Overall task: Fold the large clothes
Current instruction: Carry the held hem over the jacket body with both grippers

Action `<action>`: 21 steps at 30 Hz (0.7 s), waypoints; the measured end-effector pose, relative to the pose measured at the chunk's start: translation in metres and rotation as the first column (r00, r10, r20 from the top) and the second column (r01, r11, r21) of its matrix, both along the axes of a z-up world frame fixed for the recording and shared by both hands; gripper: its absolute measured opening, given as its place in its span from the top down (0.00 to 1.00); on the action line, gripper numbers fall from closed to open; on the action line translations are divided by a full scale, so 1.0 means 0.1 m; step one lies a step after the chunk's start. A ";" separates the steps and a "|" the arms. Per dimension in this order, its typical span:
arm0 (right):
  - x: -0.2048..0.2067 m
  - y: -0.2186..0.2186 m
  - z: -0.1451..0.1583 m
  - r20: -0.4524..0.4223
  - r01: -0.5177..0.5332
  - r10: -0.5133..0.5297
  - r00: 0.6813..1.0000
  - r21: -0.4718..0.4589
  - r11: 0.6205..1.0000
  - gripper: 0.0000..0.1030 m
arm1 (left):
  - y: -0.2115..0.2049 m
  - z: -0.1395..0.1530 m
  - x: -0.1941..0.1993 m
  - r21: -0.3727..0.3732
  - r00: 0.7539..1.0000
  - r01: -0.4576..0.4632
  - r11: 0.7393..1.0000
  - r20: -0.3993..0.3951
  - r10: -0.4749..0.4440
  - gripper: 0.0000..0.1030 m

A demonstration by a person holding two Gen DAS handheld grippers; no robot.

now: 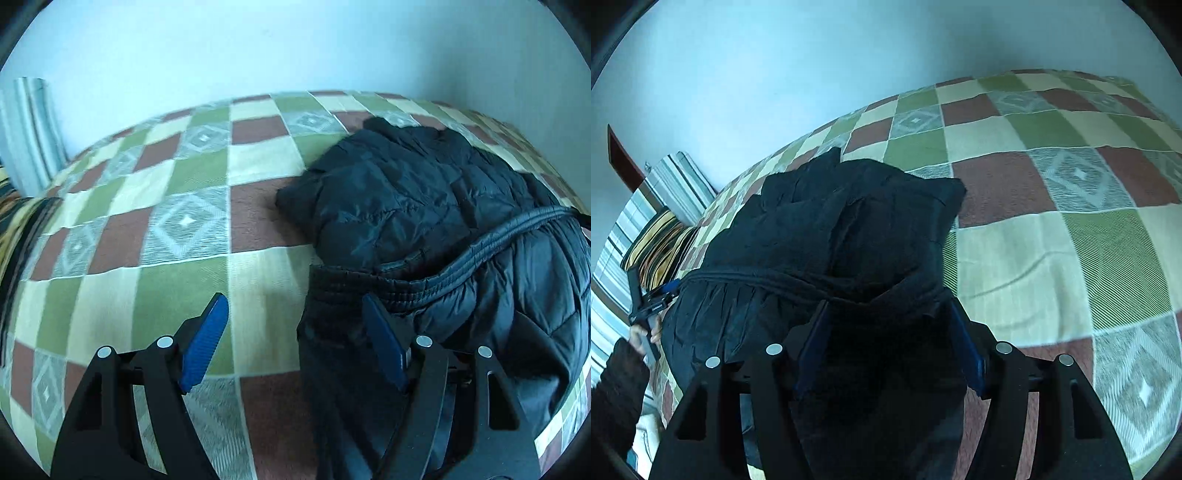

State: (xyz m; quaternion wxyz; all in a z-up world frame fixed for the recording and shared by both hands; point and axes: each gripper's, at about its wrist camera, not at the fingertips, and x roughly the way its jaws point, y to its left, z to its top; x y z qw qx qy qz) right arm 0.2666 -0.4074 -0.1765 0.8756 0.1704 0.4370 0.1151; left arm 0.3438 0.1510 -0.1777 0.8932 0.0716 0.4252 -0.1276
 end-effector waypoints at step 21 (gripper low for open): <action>0.01 0.10 -0.01 0.002 -0.028 0.028 1.000 -0.027 0.999 0.34 | -0.12 -0.18 -0.07 -0.034 0.977 0.159 0.987 -0.135 -0.163 0.29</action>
